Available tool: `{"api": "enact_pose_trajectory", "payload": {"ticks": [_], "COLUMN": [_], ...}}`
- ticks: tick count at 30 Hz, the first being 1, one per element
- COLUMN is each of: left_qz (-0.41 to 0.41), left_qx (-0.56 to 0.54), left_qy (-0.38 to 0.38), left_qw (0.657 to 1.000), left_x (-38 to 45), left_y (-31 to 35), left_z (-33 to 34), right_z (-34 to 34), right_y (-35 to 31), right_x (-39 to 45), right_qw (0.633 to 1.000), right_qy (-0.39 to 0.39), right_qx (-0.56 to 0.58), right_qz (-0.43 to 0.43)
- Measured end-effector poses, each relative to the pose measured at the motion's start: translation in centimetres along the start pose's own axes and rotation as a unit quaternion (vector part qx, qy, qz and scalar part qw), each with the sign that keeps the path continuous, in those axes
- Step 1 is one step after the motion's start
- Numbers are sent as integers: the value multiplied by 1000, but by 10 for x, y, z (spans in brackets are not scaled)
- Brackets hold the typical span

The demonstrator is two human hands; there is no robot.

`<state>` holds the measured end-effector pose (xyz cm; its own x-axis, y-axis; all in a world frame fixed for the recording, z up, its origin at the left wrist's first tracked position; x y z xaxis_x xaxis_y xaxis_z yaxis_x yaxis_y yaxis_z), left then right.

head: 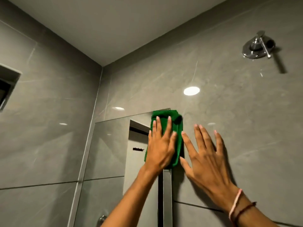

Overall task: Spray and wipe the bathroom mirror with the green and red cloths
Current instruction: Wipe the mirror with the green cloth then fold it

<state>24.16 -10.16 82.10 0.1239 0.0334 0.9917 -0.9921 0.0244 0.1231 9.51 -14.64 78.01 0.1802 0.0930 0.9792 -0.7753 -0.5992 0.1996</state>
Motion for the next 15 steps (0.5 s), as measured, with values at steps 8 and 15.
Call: {"api": "enact_pose_trajectory", "payload": {"ticks": [8,15], "left_qz": [85,-45], "left_qx": [19,51], "left_qy": [79,97], "left_qw": [993,993], "left_x": [18,81], "left_y": [-45,-189], "left_z": [22,-8], "right_z": [43,79], "right_y": [-12,-26], "right_x": [5,20], "right_qw": [996,983], "right_qy": [48,166], "right_qx": [-66,-70], "right_qz": [-27,-28]}}
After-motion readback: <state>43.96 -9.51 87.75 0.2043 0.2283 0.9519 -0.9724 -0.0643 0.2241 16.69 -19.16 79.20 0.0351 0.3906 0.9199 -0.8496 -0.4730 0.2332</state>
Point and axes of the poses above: each hand's wrist, its own x-axis towards the middle knuckle, its own z-axis out of the palm, y = z × x, the point moved 4 cm from there along x, towards the middle knuckle, and after that the axes turned 14 degrees about y, right-handed, at the moved point
